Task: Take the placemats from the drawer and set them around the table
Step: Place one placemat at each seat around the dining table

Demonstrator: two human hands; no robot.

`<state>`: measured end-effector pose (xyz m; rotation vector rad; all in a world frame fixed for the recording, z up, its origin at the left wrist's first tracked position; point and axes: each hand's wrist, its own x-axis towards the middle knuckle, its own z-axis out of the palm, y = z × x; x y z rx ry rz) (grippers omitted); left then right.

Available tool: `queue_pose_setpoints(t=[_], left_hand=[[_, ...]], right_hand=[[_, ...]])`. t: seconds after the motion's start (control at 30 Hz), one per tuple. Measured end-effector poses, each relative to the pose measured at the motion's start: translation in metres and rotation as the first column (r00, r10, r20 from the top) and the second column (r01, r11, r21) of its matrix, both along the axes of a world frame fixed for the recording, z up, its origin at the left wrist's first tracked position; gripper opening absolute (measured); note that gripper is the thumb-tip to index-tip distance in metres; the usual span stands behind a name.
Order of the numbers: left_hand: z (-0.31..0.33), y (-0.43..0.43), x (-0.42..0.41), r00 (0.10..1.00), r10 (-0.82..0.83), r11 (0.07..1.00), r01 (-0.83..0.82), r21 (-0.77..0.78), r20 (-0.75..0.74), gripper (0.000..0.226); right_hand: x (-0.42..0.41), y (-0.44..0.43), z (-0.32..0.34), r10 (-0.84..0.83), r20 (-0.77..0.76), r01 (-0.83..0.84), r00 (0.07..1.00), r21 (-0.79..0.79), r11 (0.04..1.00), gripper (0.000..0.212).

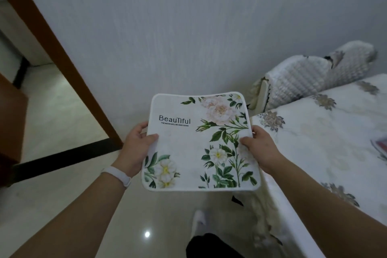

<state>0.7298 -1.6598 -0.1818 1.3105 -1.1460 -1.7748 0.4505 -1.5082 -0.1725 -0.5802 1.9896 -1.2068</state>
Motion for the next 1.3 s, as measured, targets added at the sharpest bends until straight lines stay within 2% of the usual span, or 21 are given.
queue_pose_setpoints(t=[0.3,0.5,0.8,1.07,1.3], left_hand=[[-0.009,-0.147,-0.132,0.986,-0.148,0.986,0.153,-0.064,0.081,0.041],[0.011,-0.235,-0.225,0.966,-0.241,0.964,0.249,-0.089,0.097,0.040],[0.038,-0.310,-0.357,0.897,-0.430,0.890,0.440,-0.122,0.102,0.047],[0.029,-0.343,-0.487,0.747,-0.657,0.739,0.665,-0.109,0.102,0.044],[0.025,-0.382,-0.597,0.551,-0.830,0.546,0.834,-0.083,0.080,0.043]], right_hand=[[-0.104,-0.102,-0.016,-0.169,0.059,0.172,0.984,-0.042,0.984,0.021],[-0.178,-0.167,0.003,-0.208,0.092,0.212,0.974,-0.046,0.976,0.022],[-0.264,-0.198,0.030,-0.426,0.063,0.429,0.903,-0.066,0.901,0.021],[-0.316,-0.193,0.024,-0.655,0.036,0.656,0.755,-0.042,0.754,0.019],[-0.344,-0.214,0.020,-0.835,0.064,0.837,0.546,0.005,0.547,0.019]])
